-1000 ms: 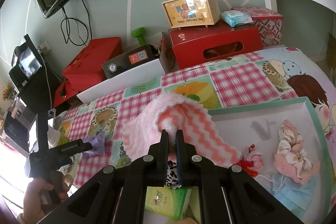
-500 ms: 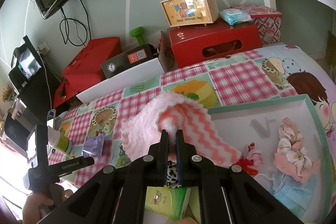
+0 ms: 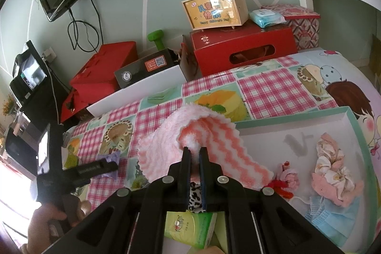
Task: Organize soft objects
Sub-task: 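Hold the cloth up with right gripper while left gripper grasps the lavender packet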
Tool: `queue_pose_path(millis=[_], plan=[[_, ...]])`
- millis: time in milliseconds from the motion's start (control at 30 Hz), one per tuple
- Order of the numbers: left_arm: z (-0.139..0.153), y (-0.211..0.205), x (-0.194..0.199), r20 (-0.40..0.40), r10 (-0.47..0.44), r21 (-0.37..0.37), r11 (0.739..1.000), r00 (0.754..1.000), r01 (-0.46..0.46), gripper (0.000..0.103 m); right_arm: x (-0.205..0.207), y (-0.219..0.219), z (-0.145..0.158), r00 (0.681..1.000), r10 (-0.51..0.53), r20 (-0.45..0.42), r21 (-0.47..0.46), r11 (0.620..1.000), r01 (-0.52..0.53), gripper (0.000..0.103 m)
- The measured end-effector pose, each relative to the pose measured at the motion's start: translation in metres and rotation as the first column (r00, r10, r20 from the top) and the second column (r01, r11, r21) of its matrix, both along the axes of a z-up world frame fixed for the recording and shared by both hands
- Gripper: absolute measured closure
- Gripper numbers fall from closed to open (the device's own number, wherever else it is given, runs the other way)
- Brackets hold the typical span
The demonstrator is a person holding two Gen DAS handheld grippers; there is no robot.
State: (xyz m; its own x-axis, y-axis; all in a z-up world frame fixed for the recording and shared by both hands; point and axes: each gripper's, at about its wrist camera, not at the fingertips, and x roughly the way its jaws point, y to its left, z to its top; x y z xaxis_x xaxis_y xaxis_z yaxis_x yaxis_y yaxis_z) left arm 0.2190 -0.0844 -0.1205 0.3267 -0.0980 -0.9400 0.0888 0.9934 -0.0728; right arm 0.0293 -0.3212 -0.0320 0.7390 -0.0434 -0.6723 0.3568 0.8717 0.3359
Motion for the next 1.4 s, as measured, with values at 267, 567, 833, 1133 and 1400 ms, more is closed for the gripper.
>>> queue_pose_path(millis=[267,567,833,1133,1400], plan=[[0.008,0.021,-0.016,-0.010,0.024,0.039,0.999,1.000,-0.024,0.005,0.000,0.000,0.000,1.000,0.000,-0.001,0.006,1.000,0.000,0.096],[0.027,0.058,-0.021,0.032,0.081,0.004,0.997,0.996,-0.081,0.005,0.000,0.000,0.000,1.000,-0.001,-0.004,0.011,1.000,0.001,0.096],[0.027,0.003,0.021,0.041,0.020,-0.032,0.999,0.999,-0.019,0.005,0.000,-0.001,0.001,1.000,0.006,0.001,0.008,1.000,-0.006,0.096],[0.009,-0.010,0.025,0.020,0.001,0.034,0.999,1.000,-0.002,0.043,-0.001,-0.001,0.005,1.000,0.013,0.015,0.006,1.000,-0.013,0.096],[0.020,0.009,-0.001,0.055,-0.002,-0.029,1.000,0.998,0.003,0.057,-0.001,0.002,0.008,0.999,0.024,0.024,0.004,1.000,-0.024,0.096]])
